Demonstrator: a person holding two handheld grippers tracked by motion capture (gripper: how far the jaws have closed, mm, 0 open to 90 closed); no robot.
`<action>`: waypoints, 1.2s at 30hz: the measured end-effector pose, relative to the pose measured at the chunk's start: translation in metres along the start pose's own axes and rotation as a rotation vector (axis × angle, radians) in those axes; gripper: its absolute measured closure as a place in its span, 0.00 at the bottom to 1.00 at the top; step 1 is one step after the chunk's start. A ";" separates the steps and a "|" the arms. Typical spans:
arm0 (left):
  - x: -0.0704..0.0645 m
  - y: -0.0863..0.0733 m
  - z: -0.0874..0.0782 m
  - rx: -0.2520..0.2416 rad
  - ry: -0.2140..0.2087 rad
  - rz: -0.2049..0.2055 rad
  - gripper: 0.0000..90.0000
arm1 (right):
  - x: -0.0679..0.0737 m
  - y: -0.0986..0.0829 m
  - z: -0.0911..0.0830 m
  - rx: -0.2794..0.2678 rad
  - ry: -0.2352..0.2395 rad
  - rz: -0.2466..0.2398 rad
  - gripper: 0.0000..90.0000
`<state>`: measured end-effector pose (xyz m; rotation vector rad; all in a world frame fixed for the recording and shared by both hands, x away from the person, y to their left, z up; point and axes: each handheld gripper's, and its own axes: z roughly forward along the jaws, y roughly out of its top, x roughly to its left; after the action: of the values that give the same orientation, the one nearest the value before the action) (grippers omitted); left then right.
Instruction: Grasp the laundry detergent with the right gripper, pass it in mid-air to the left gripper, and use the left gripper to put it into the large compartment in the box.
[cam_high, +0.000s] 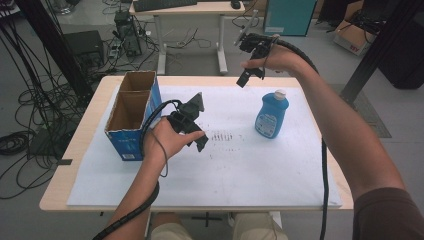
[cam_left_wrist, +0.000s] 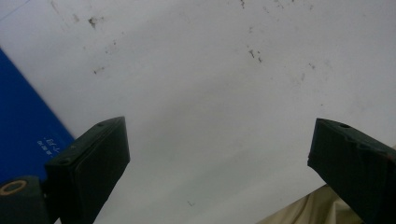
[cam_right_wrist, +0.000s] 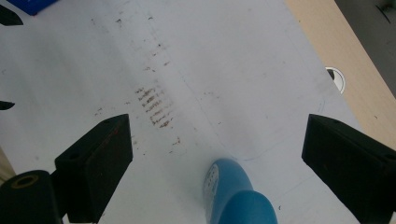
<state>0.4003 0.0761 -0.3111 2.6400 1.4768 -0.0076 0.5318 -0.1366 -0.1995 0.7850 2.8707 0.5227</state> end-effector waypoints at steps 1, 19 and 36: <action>0.000 0.001 0.000 -0.001 0.002 0.006 0.06 | 0.000 0.000 -0.001 0.003 0.000 0.004 0.10; -0.004 0.002 -0.004 -0.026 -0.004 0.010 0.06 | -0.002 -0.034 -0.020 0.001 -0.027 0.032 0.10; -0.013 0.000 -0.002 -0.033 -0.005 0.035 0.06 | -0.003 -0.096 -0.040 -0.029 -0.063 0.079 0.10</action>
<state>0.3933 0.0653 -0.3078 2.6371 1.4164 0.0137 0.4809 -0.2272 -0.1966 0.8964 2.7777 0.5379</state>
